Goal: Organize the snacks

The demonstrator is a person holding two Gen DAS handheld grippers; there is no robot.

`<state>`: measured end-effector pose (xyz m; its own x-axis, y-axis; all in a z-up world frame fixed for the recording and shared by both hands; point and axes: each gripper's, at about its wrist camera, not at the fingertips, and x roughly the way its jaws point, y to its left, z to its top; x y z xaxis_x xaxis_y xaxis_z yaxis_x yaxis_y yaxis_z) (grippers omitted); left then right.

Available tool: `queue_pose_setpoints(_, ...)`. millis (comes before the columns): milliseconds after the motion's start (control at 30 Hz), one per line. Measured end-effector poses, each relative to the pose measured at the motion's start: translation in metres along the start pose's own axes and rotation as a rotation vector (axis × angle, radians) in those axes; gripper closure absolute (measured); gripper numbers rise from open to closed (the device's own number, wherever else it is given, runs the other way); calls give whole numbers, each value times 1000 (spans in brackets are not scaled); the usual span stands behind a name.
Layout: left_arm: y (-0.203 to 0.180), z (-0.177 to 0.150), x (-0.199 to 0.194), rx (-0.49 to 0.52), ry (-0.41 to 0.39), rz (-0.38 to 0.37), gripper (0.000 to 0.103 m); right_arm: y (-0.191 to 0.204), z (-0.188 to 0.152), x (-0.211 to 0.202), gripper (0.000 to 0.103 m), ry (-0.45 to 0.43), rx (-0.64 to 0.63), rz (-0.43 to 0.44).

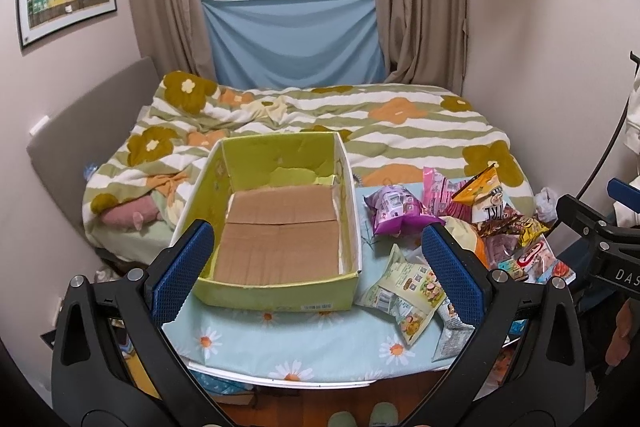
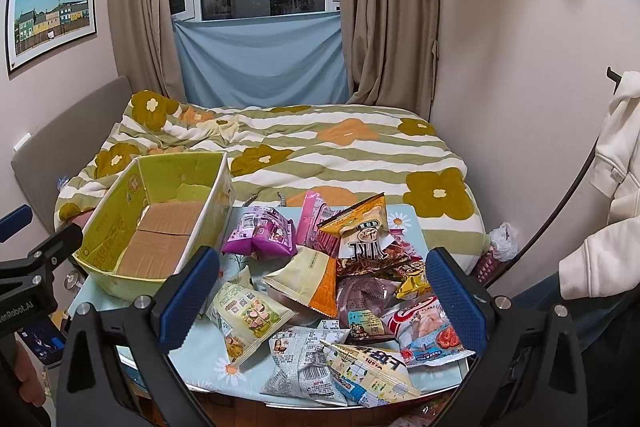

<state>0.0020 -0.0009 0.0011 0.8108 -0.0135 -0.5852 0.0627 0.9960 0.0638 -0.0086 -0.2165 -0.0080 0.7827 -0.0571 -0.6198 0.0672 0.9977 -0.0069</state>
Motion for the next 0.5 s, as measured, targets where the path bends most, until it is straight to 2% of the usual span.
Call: queue_pose_setpoints(500,-2,3,0,-2,-4,1,0,1,1,-1,0,-2,-1,2)
